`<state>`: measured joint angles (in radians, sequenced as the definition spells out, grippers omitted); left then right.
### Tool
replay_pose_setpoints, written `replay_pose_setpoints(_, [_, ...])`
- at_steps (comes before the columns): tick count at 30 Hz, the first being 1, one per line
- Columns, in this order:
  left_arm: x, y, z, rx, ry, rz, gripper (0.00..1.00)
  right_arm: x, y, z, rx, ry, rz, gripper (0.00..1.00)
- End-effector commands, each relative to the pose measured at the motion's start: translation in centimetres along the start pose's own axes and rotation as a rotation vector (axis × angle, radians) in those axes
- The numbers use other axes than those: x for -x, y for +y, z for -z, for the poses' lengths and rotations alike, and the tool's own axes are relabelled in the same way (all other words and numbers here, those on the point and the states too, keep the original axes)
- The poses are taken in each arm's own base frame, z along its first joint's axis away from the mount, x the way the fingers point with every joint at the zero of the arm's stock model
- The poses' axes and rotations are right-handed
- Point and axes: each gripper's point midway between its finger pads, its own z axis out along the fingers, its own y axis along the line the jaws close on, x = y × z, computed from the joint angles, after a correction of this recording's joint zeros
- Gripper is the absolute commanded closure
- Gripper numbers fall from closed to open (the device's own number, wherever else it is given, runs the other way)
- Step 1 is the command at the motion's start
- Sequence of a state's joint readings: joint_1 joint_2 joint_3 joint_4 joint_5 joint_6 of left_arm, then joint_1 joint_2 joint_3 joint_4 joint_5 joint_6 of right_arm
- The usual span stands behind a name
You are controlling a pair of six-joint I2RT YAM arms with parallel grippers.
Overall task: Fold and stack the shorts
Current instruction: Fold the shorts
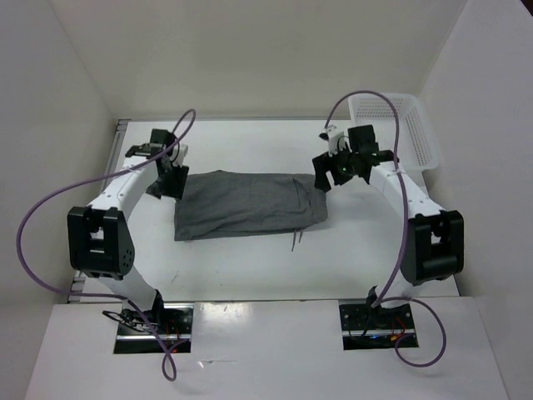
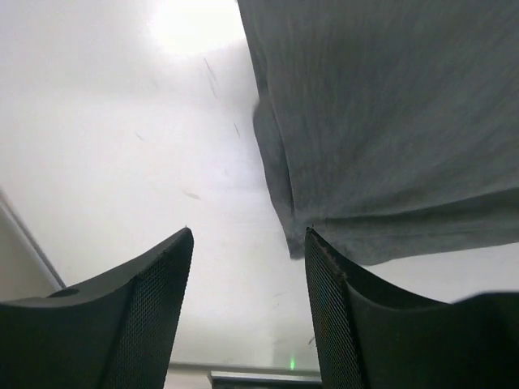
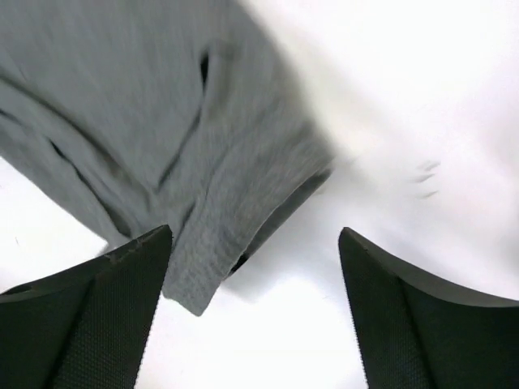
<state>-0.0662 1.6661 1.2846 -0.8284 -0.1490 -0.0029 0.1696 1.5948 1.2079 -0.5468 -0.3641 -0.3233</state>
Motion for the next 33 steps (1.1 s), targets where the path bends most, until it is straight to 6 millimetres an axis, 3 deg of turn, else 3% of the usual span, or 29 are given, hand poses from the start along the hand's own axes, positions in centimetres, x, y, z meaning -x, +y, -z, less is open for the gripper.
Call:
replay_pose_setpoints(1, [4.8,0.5,4.7,-0.012,-0.188,0.017,0.35,7.7,-0.2,4.9,-0.077,-0.233,0.08,0.15])
replay_pose_setpoints(2, [5.2,0.0,4.7,-0.025,-0.184,0.007,0.35,8.5,-0.3,5.2,-0.082,-0.258,0.079,0.18])
replay_pose_setpoints(4, [6.8,-0.8,5.0,-0.041,-0.209,-0.011,0.35,11.0,0.8,4.6,-0.062,-0.309,0.09,0.37])
replay_pose_setpoints(5, [7.2,-1.3,4.1,-0.046,-0.2,-0.022,0.35,11.7,1.3,4.2,-0.047,-0.318,0.062,0.44])
replay_pose_setpoints(6, [7.4,-2.4,3.5,-0.055,-0.192,-0.046,0.35,12.1,1.3,2.8,-0.039,-0.299,0.046,0.57])
replay_pose_setpoints(7, [7.9,-2.6,3.1,-0.045,-0.194,-0.053,0.35,12.4,1.7,1.8,-0.024,-0.293,0.039,0.64])
replay_pose_setpoints(11, [9.2,-3.0,-1.1,-0.035,-0.169,-0.055,0.35,9.9,1.5,-3.6,-0.004,-0.176,-0.069,0.91])
replay_pose_setpoints(13, [9.5,-3.1,-3.4,-0.025,-0.152,-0.056,0.35,6.8,0.5,-6.0,-0.037,-0.088,-0.098,1.0])
replay_pose_setpoints(17, [8.8,-1.8,-7.2,0.034,-0.076,-0.043,0.35,2.9,-0.5,-8.3,-0.054,0.019,-0.129,1.0])
replay_pose_setpoints(20, [8.5,-1.0,-9.6,0.073,-0.032,-0.04,0.36,-0.1,-2.9,-9.4,-0.102,0.089,-0.18,1.0])
replay_pose_setpoints(22, [8.0,-0.9,-10.5,0.084,-0.008,-0.043,0.36,-1.1,-3.8,-10.3,-0.143,0.106,-0.181,1.0])
replay_pose_setpoints(27, [7.7,-1.0,-11.0,0.084,0.001,-0.045,0.36,-0.8,-5.8,-12.3,-0.214,0.09,-0.181,1.0])
replay_pose_setpoints(30, [7.5,-0.9,-11.3,0.094,0.012,-0.047,0.36,0.8,-7.8,-13.1,-0.29,0.061,-0.162,1.0])
replay_pose_setpoints(31, [7.4,-0.7,-11.3,0.103,0.013,-0.047,0.36,2.1,-8.5,-12.7,-0.321,0.033,-0.156,1.0])
replay_pose_setpoints(33, [7.7,-0.7,-11.4,0.104,0.004,-0.045,0.36,3.4,-8.8,-12.8,-0.326,0.002,-0.15,1.0])
